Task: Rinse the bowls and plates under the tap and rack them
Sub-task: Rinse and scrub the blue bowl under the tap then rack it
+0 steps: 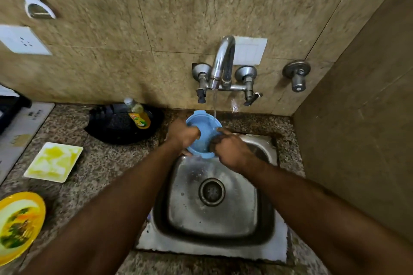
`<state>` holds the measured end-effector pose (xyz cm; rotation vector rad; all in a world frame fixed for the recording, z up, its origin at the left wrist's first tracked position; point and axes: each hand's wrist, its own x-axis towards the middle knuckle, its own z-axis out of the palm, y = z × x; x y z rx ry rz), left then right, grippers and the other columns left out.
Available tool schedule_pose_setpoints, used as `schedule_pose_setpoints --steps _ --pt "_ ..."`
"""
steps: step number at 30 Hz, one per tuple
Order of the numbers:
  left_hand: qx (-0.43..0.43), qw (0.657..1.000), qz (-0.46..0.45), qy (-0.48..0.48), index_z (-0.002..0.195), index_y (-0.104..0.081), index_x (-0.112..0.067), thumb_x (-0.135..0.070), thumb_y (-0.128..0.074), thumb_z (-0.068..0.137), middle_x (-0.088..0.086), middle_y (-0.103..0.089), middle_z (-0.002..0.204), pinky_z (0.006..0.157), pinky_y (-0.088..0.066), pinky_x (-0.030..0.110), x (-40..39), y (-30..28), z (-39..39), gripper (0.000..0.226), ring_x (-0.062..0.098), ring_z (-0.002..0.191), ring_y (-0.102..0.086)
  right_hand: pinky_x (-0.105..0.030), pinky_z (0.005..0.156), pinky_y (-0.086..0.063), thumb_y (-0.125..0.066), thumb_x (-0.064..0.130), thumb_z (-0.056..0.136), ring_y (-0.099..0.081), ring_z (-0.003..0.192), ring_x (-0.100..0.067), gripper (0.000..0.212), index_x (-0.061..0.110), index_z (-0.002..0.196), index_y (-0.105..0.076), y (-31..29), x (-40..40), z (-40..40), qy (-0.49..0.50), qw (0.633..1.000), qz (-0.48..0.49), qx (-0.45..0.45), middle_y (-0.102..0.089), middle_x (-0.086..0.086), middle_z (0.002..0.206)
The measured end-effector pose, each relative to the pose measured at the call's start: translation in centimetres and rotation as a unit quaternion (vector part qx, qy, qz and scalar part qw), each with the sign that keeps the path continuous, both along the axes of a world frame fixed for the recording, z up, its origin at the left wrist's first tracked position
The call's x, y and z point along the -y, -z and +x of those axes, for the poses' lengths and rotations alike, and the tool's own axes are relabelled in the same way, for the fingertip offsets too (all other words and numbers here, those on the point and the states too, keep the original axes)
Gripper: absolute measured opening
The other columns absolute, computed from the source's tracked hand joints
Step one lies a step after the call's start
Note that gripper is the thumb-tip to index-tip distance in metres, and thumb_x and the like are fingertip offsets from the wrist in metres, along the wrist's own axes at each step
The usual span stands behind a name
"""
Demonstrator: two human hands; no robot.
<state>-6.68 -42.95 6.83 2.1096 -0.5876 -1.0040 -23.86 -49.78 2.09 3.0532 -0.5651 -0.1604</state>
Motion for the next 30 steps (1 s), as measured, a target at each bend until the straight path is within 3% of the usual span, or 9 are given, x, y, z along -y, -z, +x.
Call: schedule_pose_setpoints --steps 2,6,9,13,17,20,23,27,30 --pt "0.044 0.992 -0.086 -0.080 0.109 -0.065 -0.020 -0.024 -0.066 0.056 0.009 -0.073 0.096 0.071 -0.063 0.045 -2.1 2.2 -1.4 0.053 0.031 0.081 -0.072 -0.042 0.103 -0.051 -0.065 0.012 0.069 -0.072 0.087 -0.029 0.026 0.016 0.093 -0.076 0.1 -0.9 0.2 0.024 0.998 0.060 0.026 -0.075 -0.006 0.084" --pt "0.036 0.985 -0.121 -0.119 0.130 -0.063 -0.023 -0.025 -0.056 0.058 0.004 -0.074 0.110 0.087 -0.059 0.039 -3.7 3.9 -3.5 0.072 0.025 0.098 -0.068 -0.041 0.081 -0.056 -0.057 0.022 0.079 -0.068 0.088 -0.031 0.024 0.018 0.098 -0.073 1.1 -2.2 1.1 0.007 0.996 0.084 0.021 -0.074 -0.007 0.090" --pt "0.045 0.998 -0.049 -0.004 0.117 -0.071 -0.013 -0.022 -0.052 0.060 0.013 -0.075 0.104 0.080 -0.061 0.043 -2.9 3.3 -1.3 0.060 0.034 0.095 -0.071 -0.042 0.095 -0.051 -0.049 0.045 0.092 -0.067 0.086 -0.027 0.037 0.019 0.092 -0.075 1.3 -0.8 0.0 -0.094 0.995 0.024 0.017 -0.073 -0.003 0.088" --pt "-0.076 0.987 0.067 0.125 0.112 -0.068 -0.002 0.003 -0.057 0.073 0.020 -0.067 0.089 0.058 -0.060 0.042 -2.0 1.2 1.8 0.041 0.037 0.076 -0.067 -0.041 0.117 -0.032 -0.047 0.021 0.094 -0.065 0.118 -0.022 0.032 0.016 0.103 -0.078 0.5 2.2 -1.1 -0.206 0.972 -0.099 0.051 -0.075 -0.004 0.110" --pt "-0.079 0.996 -0.030 -0.016 0.100 -0.075 -0.013 -0.020 -0.070 0.037 0.013 -0.077 0.092 0.075 -0.064 0.055 -1.7 2.1 1.1 0.063 0.032 0.081 -0.073 -0.044 0.125 -0.011 -0.057 0.025 0.090 -0.059 0.126 -0.023 0.027 0.018 0.108 -0.076 0.6 1.5 0.2 -0.107 0.991 -0.082 -0.022 -0.074 -0.003 0.110" --pt "-0.047 0.981 -0.149 -0.113 0.104 -0.073 -0.020 -0.023 -0.067 0.045 0.005 -0.077 0.092 0.073 -0.064 0.048 -3.2 5.4 -1.1 0.060 0.029 0.086 -0.074 -0.039 0.116 -0.029 -0.058 0.027 0.088 -0.069 0.102 -0.024 0.019 0.021 0.099 -0.072 0.9 -0.3 0.8 -0.060 0.998 0.016 0.012 -0.075 -0.002 0.097" --pt "-0.023 0.985 -0.155 -0.071 0.107 -0.076 -0.017 -0.016 -0.055 0.055 0.005 -0.078 0.095 0.076 -0.063 0.046 -3.9 6.1 -1.1 0.056 0.026 0.089 -0.073 -0.041 0.108 -0.037 -0.054 0.045 0.096 -0.068 0.091 -0.026 0.034 0.019 0.089 -0.073 1.5 0.2 -0.4 -0.117 0.992 0.015 0.033 -0.073 -0.004 0.089" --pt "-0.141 0.987 -0.035 0.067 0.094 -0.075 -0.010 -0.002 -0.054 0.051 0.014 -0.069 0.090 0.069 -0.050 0.037 -2.8 3.9 1.2 0.049 0.031 0.085 -0.065 -0.059 0.123 -0.016 -0.059 0.037 0.092 -0.045 0.143 -0.022 0.042 0.015 0.127 -0.069 0.2 3.7 -2.0 -0.219 0.972 -0.083 -0.022 -0.065 -0.004 0.138" --pt "-0.149 0.981 0.028 0.117 0.098 -0.071 -0.008 0.010 -0.051 0.068 0.016 -0.066 0.085 0.065 -0.052 0.036 -2.0 2.5 2.5 0.040 0.033 0.078 -0.065 -0.063 0.123 -0.003 -0.050 0.024 0.099 -0.020 0.155 -0.016 0.053 0.012 0.151 -0.047 -0.7 4.3 -1.2 -0.216 0.965 -0.142 -0.041 -0.041 -0.003 0.160"
